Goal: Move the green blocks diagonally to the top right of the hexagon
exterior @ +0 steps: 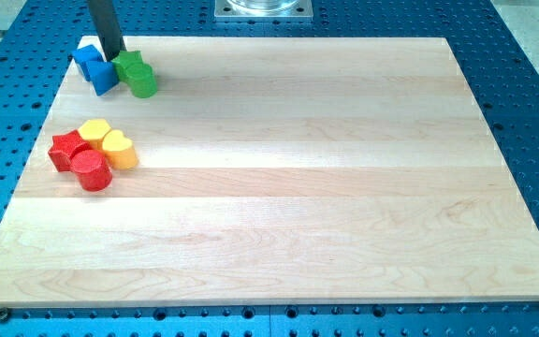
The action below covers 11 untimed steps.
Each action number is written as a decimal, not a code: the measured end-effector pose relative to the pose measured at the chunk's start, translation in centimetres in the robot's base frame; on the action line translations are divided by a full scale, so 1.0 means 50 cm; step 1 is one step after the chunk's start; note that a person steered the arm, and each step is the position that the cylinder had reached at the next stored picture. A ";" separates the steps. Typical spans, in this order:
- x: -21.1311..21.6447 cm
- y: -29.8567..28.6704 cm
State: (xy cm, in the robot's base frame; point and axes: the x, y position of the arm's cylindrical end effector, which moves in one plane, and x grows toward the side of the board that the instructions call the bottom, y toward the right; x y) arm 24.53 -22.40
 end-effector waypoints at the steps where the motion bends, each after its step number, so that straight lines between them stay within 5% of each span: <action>1: 0.000 0.014; 3: -0.103 0.014; 5: -0.107 -0.068; 6: -0.103 -0.003; 11: 0.064 0.068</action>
